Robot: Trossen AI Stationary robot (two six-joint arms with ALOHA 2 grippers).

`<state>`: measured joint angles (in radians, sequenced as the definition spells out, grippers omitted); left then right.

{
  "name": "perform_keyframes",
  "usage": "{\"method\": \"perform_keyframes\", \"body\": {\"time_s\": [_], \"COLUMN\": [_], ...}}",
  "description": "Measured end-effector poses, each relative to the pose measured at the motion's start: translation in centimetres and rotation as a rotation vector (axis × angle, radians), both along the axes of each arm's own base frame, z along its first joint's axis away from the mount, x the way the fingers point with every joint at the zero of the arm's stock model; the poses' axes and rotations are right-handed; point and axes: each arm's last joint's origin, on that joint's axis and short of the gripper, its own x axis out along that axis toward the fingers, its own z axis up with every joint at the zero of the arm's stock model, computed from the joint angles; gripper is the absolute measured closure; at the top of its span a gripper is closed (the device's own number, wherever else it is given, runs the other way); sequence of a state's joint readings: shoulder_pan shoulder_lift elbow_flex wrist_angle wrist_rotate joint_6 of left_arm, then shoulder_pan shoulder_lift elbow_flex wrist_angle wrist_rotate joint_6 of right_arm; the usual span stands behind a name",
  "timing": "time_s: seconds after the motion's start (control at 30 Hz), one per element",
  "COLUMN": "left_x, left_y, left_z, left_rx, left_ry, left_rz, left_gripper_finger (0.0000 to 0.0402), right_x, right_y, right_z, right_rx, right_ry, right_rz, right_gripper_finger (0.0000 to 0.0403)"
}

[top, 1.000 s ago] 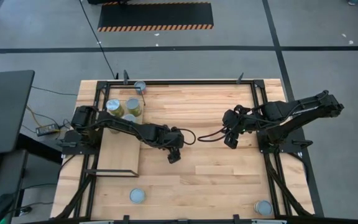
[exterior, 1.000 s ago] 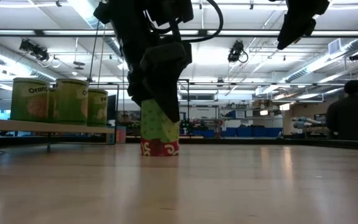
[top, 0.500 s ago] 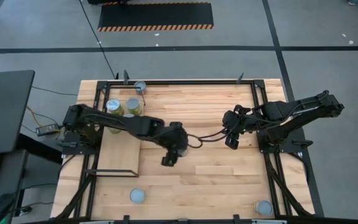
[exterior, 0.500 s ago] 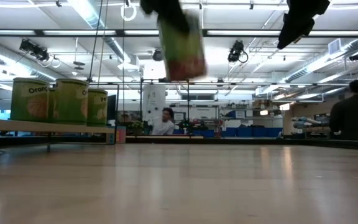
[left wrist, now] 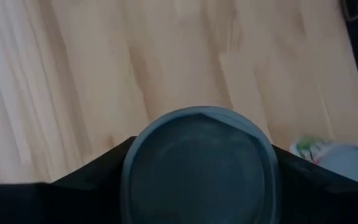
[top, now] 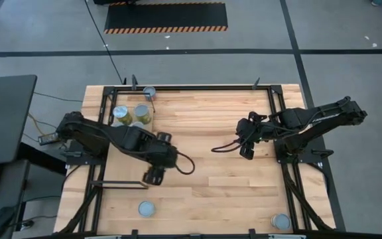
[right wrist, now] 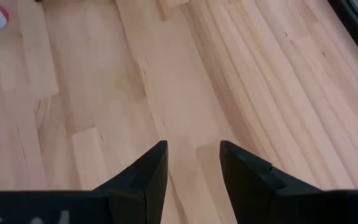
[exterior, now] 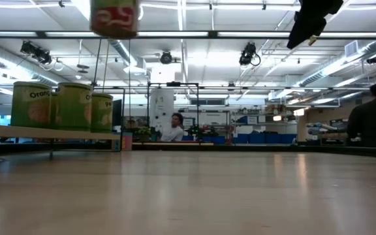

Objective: Pick and place cans onto a shelf
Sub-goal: Put the canned spaghetti sauce on the shelf

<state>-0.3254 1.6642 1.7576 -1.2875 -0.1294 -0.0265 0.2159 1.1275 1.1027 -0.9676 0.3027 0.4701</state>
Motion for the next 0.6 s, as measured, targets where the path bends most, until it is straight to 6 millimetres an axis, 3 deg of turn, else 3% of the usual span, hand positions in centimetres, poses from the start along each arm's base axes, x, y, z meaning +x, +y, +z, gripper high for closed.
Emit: {"method": "perform_keyframes", "body": {"time_s": [0.3, 0.6], "left_x": [-6.3, -13.9], "left_y": [2.2, 4.6], "left_z": [-0.1, -3.1], "left_rx": [-0.045, -0.125], "left_ry": [0.065, 0.084], "left_rz": [0.201, 0.442], "left_gripper_finger": [0.0121, 0.0121], "right_x": [0.4, 0.8], "right_y": [-0.1, -0.3], "right_z": [0.3, 0.5], "right_rx": [0.040, 0.103], "right_ry": [-0.061, -0.123], "right_rz": [-0.059, -0.153], "right_gripper_finger": [0.0249, 0.0249]}}
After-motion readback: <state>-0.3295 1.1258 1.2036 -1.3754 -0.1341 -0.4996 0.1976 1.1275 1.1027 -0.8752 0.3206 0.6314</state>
